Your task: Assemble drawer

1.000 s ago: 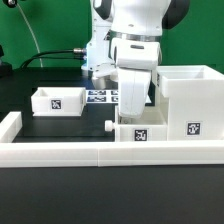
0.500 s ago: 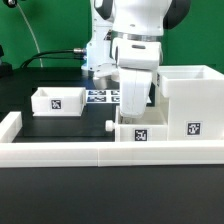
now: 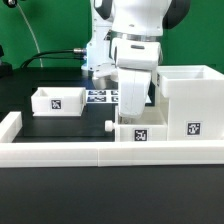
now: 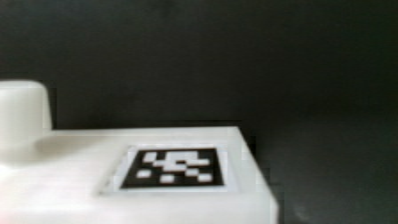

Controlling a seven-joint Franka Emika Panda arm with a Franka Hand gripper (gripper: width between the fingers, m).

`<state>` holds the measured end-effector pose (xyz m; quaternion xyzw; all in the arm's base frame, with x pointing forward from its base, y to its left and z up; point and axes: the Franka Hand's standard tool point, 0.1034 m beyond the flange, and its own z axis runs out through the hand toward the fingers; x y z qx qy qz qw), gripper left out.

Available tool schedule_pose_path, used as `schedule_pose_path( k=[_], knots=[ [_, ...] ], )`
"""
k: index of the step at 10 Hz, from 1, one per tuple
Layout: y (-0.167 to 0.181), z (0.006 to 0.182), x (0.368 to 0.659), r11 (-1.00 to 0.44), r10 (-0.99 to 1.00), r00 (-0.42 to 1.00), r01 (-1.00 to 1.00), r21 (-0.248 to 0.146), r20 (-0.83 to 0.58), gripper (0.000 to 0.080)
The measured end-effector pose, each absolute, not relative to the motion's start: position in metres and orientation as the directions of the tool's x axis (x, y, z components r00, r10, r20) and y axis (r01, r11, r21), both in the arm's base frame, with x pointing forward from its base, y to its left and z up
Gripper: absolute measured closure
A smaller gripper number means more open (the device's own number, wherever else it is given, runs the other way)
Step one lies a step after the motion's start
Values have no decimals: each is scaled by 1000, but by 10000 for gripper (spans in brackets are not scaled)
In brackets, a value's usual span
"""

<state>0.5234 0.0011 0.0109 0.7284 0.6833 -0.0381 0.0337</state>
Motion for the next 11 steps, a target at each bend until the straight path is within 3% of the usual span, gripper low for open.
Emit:
schedule_pose_path(
  k=[4,11],
  knots=[
    [-1,9,521,60,991,-62,998,-15,-117,755],
    [4,9,522,33,993,-33,999,-6,-114,755]
  ],
)
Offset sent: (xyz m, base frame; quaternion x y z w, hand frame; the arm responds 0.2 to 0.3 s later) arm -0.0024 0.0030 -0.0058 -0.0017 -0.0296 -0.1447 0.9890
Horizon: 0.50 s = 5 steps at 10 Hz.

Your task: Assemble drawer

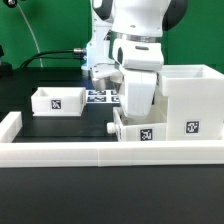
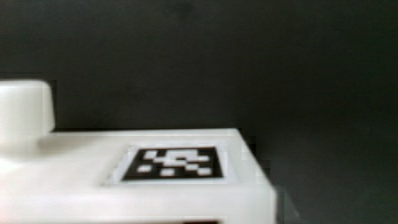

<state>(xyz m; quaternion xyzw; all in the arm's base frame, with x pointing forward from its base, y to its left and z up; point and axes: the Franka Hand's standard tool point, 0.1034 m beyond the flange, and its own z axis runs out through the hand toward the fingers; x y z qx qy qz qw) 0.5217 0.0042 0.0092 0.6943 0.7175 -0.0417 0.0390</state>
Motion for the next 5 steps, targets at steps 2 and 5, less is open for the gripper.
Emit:
schedule_pose_path(
  k=[2,5],
  knots=[
    [8,11,523,-8,993,8,1000,-1,-114,755],
    [7,10,522,-41,993,41,999,1,-114,755]
  ],
)
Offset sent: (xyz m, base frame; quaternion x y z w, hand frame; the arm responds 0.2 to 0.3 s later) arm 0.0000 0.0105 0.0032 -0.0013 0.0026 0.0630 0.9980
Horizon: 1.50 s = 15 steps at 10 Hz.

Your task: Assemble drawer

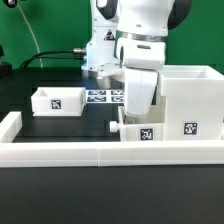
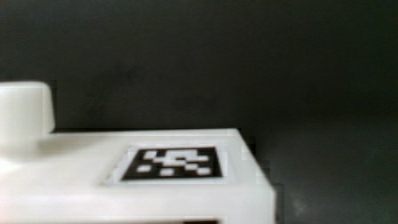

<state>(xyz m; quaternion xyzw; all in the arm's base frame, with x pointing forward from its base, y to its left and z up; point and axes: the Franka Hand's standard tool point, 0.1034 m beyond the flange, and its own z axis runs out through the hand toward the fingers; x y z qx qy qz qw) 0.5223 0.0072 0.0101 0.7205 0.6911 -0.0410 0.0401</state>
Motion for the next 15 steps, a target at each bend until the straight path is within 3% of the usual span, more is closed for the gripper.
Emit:
schedule_pose_path(
  k=[2,3,4,6,9,12,15],
  knots=[
    [6,10,522,-43,992,43,999,2,-115,755],
    [7,14,523,-44,992,44,999,3,-115,559],
    [7,17,524,-44,992,44,999,3,-117,559],
    [7,29,526,-45,991,44,999,-3,-125,208],
    [-3,56,530,-47,989,45,999,-14,-144,161],
    [-32,67,536,1,988,-4,1000,-16,-151,150],
    [-69,52,527,61,992,-65,997,-42,-106,150]
  ],
)
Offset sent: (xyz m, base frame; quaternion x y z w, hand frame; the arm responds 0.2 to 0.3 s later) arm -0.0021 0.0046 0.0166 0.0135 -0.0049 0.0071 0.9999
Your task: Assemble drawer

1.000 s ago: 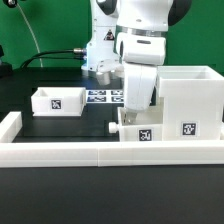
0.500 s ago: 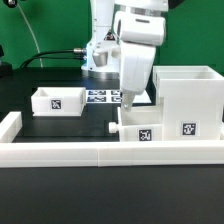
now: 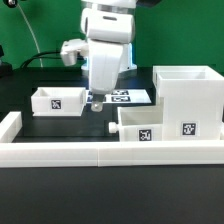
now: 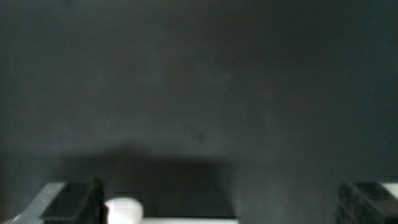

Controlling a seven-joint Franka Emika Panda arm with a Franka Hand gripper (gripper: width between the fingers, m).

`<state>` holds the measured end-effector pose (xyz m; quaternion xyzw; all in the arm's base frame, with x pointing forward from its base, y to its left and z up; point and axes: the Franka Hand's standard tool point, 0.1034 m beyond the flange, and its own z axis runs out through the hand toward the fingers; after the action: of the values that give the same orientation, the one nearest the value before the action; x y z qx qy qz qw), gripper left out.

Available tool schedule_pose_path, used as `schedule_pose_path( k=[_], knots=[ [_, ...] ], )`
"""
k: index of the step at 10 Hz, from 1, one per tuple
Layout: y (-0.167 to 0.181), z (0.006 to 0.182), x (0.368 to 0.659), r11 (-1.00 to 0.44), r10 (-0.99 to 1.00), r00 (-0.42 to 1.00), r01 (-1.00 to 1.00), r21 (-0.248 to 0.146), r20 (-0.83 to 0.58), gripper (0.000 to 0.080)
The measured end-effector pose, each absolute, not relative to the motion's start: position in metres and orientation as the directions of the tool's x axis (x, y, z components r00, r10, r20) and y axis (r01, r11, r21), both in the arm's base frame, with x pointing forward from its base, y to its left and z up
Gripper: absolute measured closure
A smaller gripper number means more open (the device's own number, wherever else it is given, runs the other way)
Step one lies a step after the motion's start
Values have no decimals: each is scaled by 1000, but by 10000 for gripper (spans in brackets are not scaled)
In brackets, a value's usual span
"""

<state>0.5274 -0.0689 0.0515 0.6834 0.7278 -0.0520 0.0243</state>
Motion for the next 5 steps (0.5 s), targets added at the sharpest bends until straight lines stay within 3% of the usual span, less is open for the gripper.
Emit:
schedule_pose_path(
  k=[5],
  knots=[
    [-93,31,524,58,995,-50,995,-80,89,150]
  ],
)
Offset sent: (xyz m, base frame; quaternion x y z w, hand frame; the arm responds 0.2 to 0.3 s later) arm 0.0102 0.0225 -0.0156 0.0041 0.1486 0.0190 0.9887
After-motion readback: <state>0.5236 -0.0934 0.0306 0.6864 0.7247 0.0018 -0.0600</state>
